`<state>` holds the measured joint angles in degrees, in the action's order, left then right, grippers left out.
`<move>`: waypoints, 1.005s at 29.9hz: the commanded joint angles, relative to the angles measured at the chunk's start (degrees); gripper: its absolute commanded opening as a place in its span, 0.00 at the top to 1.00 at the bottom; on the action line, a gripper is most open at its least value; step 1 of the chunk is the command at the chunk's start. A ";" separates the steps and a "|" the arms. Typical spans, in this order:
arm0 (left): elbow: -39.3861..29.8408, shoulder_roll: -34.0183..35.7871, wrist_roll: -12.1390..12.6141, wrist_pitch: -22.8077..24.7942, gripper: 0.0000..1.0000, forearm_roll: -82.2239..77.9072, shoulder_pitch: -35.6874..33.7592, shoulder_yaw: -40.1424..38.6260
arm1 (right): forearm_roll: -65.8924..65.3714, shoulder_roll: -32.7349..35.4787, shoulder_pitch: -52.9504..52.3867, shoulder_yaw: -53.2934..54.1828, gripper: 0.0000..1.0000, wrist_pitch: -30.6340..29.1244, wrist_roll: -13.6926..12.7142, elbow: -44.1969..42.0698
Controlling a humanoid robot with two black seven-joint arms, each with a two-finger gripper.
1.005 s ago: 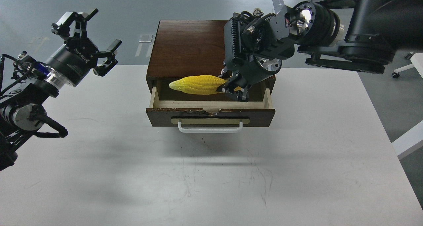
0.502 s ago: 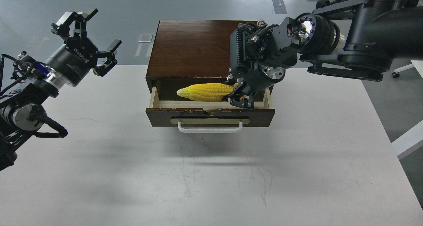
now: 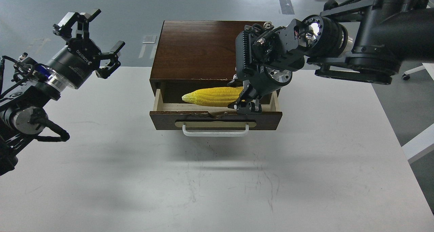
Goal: Put corn in drawer with both arms
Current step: 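Open the right gripper and lift it away from the drawer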
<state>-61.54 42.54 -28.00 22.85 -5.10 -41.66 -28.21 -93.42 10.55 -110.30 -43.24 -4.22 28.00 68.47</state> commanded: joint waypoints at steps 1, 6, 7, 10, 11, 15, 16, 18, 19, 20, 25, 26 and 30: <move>0.01 0.00 0.00 0.09 0.02 0.00 0.00 0.00 | 0.08 0.00 0.00 0.00 0.33 0.00 0.00 0.09; 0.01 0.09 0.00 0.09 0.02 0.00 0.00 0.00 | 0.17 0.17 -0.26 0.09 0.31 0.09 0.00 0.09; -0.07 0.09 0.00 0.09 0.02 0.00 0.00 0.00 | 0.34 0.35 -0.53 0.43 0.31 0.27 0.00 0.17; 0.01 0.00 0.00 0.09 0.02 0.00 0.00 -0.52 | 3.23 1.13 -1.31 1.05 0.31 0.27 0.00 0.09; -0.07 0.00 0.00 0.09 0.02 0.00 0.00 -0.53 | 5.42 2.01 -2.19 1.66 0.30 0.27 0.00 0.09; 0.01 -0.09 0.00 0.09 0.02 0.00 0.00 -0.53 | 14.56 5.88 -2.81 4.39 0.23 0.27 0.00 0.17; -0.07 -0.09 0.00 0.09 0.02 0.00 0.00 -0.53 | 16.50 6.76 -2.81 4.83 0.22 0.27 0.00 0.17; 0.01 -0.18 0.00 0.09 0.02 0.00 0.00 -0.53 | 22.82 9.22 -2.73 5.80 0.19 0.27 0.00 0.09; 0.01 -0.18 0.00 0.09 0.02 0.00 0.00 -0.53 | 27.46 10.88 -2.29 6.32 0.17 0.18 0.00 0.17; 0.01 -0.18 0.00 0.09 0.02 0.00 0.09 -0.53 | 32.38 12.63 -1.76 6.85 0.11 0.18 0.00 0.09; 0.01 -0.18 0.00 0.09 0.02 -0.09 0.44 -0.61 | 47.60 18.17 6.30 12.01 0.04 0.62 0.00 -0.18; 0.01 -0.18 0.00 0.09 0.02 -0.18 0.53 -0.61 | 49.02 19.06 8.07 13.60 0.04 0.62 0.00 -0.18; 0.01 -0.53 0.00 0.09 0.02 -0.27 0.53 -0.70 | 57.27 25.20 20.79 26.50 0.01 0.71 0.00 -0.18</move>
<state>-61.51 42.32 -28.00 22.95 -5.30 -41.16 -28.86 -41.47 32.07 -97.36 -24.80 -3.63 28.00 68.27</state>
